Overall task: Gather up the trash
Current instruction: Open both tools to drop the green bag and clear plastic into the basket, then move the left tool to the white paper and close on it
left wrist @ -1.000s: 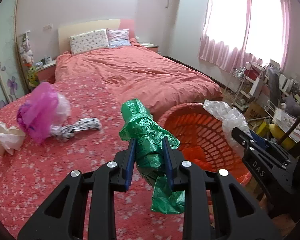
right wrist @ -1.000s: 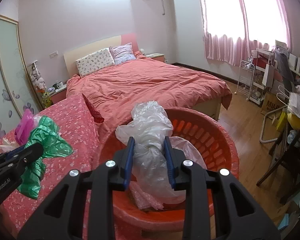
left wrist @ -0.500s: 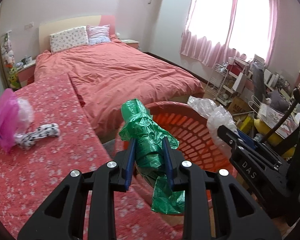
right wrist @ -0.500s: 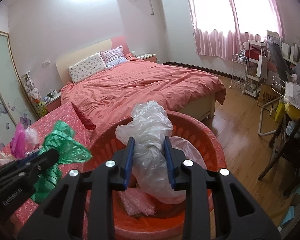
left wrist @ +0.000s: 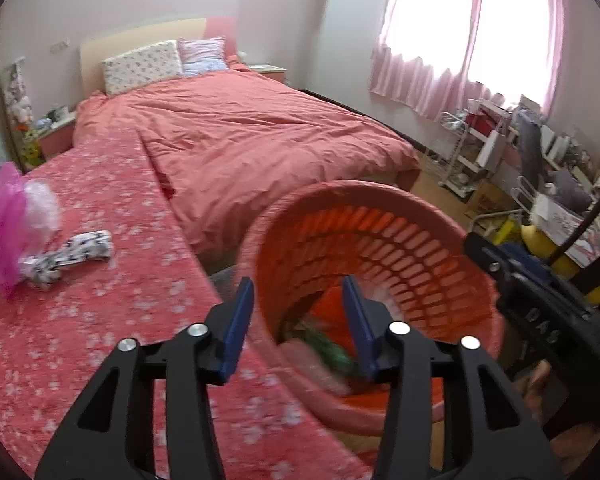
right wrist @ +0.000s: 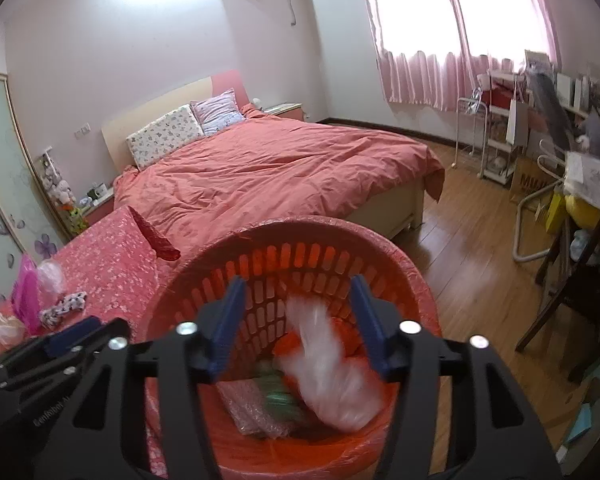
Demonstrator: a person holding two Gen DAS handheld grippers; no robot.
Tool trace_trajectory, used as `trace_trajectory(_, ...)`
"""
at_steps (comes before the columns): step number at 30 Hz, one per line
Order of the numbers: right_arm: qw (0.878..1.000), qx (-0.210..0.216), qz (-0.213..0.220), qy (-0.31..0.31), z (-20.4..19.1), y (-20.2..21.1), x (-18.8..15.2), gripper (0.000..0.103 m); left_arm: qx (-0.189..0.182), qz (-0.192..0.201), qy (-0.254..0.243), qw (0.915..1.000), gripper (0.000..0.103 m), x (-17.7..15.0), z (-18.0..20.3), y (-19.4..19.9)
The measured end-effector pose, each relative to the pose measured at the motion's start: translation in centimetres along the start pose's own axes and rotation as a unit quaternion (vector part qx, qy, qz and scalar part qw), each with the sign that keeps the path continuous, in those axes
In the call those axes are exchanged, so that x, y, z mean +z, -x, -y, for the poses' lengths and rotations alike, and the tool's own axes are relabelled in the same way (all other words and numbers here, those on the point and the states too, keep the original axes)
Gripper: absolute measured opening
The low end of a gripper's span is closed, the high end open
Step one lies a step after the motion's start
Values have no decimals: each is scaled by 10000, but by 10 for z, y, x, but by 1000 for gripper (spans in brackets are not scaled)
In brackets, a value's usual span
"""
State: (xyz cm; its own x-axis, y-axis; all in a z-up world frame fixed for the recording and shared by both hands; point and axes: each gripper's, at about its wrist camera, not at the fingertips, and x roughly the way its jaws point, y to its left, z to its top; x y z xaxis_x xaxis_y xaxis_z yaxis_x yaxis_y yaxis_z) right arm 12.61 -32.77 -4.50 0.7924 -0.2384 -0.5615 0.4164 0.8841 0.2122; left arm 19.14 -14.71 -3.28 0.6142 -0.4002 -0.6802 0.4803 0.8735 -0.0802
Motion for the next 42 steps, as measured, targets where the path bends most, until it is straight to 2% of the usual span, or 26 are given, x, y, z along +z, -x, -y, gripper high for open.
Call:
trace_trajectory(3,9999,-24,30,126,-9,2,-1,65,245,54,18,9997,52,-4,-14,8)
trace_trajectory(8,9995,41,5,325,-28,3,-5,67,667,160,117,9976,55,-11,-46,26)
trace_trajectory(12,9984,162,-35,544,-54,4,-10,68,999,197,368,9941,57,-15,-85,41)
trace_trajectory(16,9959,371,-96,818,-90,5,-16,71,1402,271,756,9869,57,-21,-133,61)
trace_trajectory(21,9907,675,-184,1169,-136,8,-28,73,1955,449,1126,9732,63,-28,-185,92)
trace_trajectory(25,9855,920,-260,1399,-172,10,-37,73,2537,692,1508,9529,69,-30,-235,126)
trace_trajectory(29,9806,1115,-325,1577,-204,11,-46,73,2913,760,1773,9370,79,-31,-275,140)
trace_trajectory(32,9771,1202,-359,1716,-223,12,-50,73,2917,652,1951,9341,81,-30,-296,133)
trace_trajectory(35,9746,1245,-397,1817,-238,12,-54,73,2801,460,2065,9364,82,-30,-313,118)
trace_trajectory(38,9736,1259,-426,1857,-246,8,-53,73,2673,367,2096,9398,83,-30,-316,108)
trace_trajectory(42,9720,1288,-472,1908,-258,4,-54,73,2722,225,2095,9389,86,-34,-324,98)
